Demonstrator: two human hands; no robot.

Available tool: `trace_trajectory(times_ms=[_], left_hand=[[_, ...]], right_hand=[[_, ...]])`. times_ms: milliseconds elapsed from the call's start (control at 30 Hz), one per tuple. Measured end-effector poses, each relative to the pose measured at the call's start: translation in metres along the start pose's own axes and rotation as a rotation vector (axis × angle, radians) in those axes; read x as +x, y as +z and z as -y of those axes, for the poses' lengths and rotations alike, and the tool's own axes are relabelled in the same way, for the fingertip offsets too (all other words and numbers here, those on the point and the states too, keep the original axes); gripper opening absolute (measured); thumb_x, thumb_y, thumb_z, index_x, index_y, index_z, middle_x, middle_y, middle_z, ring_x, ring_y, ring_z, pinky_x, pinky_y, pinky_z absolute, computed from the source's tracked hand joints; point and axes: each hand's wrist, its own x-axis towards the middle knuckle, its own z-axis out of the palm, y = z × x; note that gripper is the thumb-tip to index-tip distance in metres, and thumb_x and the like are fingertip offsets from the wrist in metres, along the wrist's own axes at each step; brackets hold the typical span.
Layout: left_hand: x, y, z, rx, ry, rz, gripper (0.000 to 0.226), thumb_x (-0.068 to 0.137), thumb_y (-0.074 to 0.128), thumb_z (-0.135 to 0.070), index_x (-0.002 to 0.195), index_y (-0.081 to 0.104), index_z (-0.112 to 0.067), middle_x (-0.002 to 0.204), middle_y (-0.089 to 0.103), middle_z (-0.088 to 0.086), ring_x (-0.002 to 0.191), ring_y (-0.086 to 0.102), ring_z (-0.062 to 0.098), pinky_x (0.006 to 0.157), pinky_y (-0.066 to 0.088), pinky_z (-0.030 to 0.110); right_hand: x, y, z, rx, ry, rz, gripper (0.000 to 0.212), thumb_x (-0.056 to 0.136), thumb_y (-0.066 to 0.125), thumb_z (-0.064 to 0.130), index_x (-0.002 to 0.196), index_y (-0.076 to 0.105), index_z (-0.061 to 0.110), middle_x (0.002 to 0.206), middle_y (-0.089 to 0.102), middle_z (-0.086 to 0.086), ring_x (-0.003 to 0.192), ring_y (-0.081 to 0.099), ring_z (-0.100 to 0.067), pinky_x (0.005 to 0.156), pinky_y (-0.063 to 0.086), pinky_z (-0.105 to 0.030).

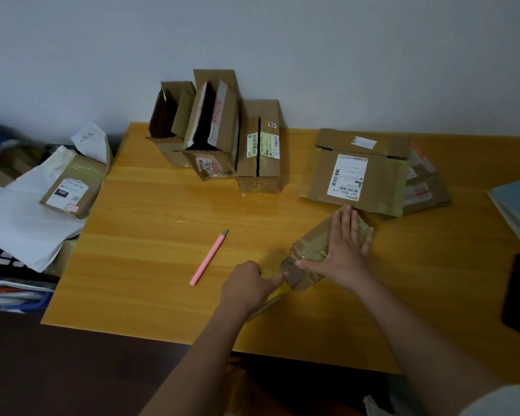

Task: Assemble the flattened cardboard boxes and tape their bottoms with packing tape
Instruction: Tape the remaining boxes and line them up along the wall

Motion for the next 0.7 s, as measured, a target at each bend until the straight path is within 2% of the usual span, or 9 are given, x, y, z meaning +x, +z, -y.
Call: trace_trajectory(times_ms=[33,100,167,233,333,433,533,600,700], left_hand=[[-0.001,0.001,0.003,-0.024,0.022,-0.009,0.075,0.078,0.057,-0.073,0.114,0.061,-0.007,0.104,0.064,0.005,0.092,0.06,0.021,0.07,0.046,0.032],[-0.005,0.003,0.014,-0.152,0.107,0.027,0.069,0.077,0.058,-0.072,0.107,0.064,-0.01,0.11,0.066,0.006,0.098,0.06,0.019,0.074,0.044,0.029],[-0.009,0.004,0.026,-0.325,0.174,0.106,0.056,0.078,0.064,-0.065,0.095,0.066,-0.012,0.103,0.068,0.004,0.102,0.062,0.019,0.079,0.047,0.03],[-0.01,0.001,0.035,-0.422,0.202,0.155,0.057,0.076,0.067,-0.064,0.094,0.067,-0.01,0.092,0.068,0.007,0.093,0.064,0.02,0.079,0.049,0.038],[-0.01,-0.005,0.046,-0.484,0.24,0.201,0.075,0.067,0.065,-0.075,0.093,0.067,-0.005,0.084,0.063,0.015,0.076,0.059,0.02,0.071,0.048,0.043],[-0.01,-0.013,0.054,-0.561,0.204,0.227,0.06,0.065,0.066,-0.075,0.089,0.071,-0.021,0.083,0.062,0.004,0.08,0.058,0.015,0.072,0.046,0.031],[-0.009,-0.023,0.061,-0.589,0.169,0.279,0.047,0.073,0.068,-0.068,0.091,0.071,-0.024,0.093,0.068,0.005,0.09,0.063,0.017,0.079,0.047,0.027],[-0.008,-0.031,0.063,-0.581,0.171,0.31,0.036,0.081,0.064,-0.058,0.087,0.069,-0.023,0.081,0.064,-0.004,0.082,0.059,0.009,0.074,0.044,0.021],[0.004,-0.04,0.071,-0.539,0.153,0.218,0.036,0.09,0.062,-0.045,0.082,0.069,-0.011,0.075,0.065,0.006,0.076,0.062,0.018,0.072,0.048,0.032]], right_hand=[[0.0,-0.001,0.0,0.002,0.001,0.001,0.147,0.054,0.047,0.095,0.149,-0.027,0.011,0.15,-0.045,-0.006,0.137,-0.043,-0.021,0.111,-0.024,-0.056],[-0.001,-0.002,0.002,-0.002,0.004,-0.003,0.146,0.053,0.044,0.096,0.149,-0.027,0.011,0.15,-0.045,-0.007,0.136,-0.044,-0.022,0.111,-0.023,-0.057],[-0.004,-0.002,0.005,-0.027,0.006,-0.026,0.144,0.051,0.037,0.097,0.149,-0.028,0.013,0.15,-0.045,-0.007,0.135,-0.045,-0.023,0.111,-0.023,-0.058],[-0.01,-0.002,0.008,-0.053,-0.013,-0.068,0.139,0.053,0.034,0.096,0.15,-0.026,0.015,0.151,-0.044,-0.006,0.136,-0.044,-0.023,0.111,-0.023,-0.058],[-0.016,-0.002,0.016,-0.041,-0.075,-0.109,0.128,0.064,0.049,0.087,0.154,-0.013,0.019,0.155,-0.037,-0.004,0.138,-0.042,-0.022,0.112,-0.021,-0.056],[-0.019,-0.003,0.03,-0.014,-0.138,-0.119,0.118,0.069,0.058,0.079,0.155,-0.002,0.025,0.158,-0.029,-0.002,0.141,-0.037,-0.021,0.115,-0.016,-0.054],[-0.02,-0.002,0.045,-0.012,-0.186,-0.141,0.109,0.074,0.06,0.073,0.156,0.005,0.028,0.16,-0.023,-0.001,0.142,-0.034,-0.02,0.117,-0.016,-0.052],[-0.02,0.0,0.054,0.011,-0.185,-0.151,0.102,0.077,0.061,0.068,0.156,0.009,0.028,0.161,-0.021,-0.001,0.143,-0.032,-0.02,0.117,-0.018,-0.049],[-0.022,0.002,0.066,0.039,-0.17,-0.18,0.088,0.084,0.059,0.062,0.154,0.018,0.027,0.162,-0.016,-0.003,0.145,-0.029,-0.02,0.118,-0.016,-0.048]])
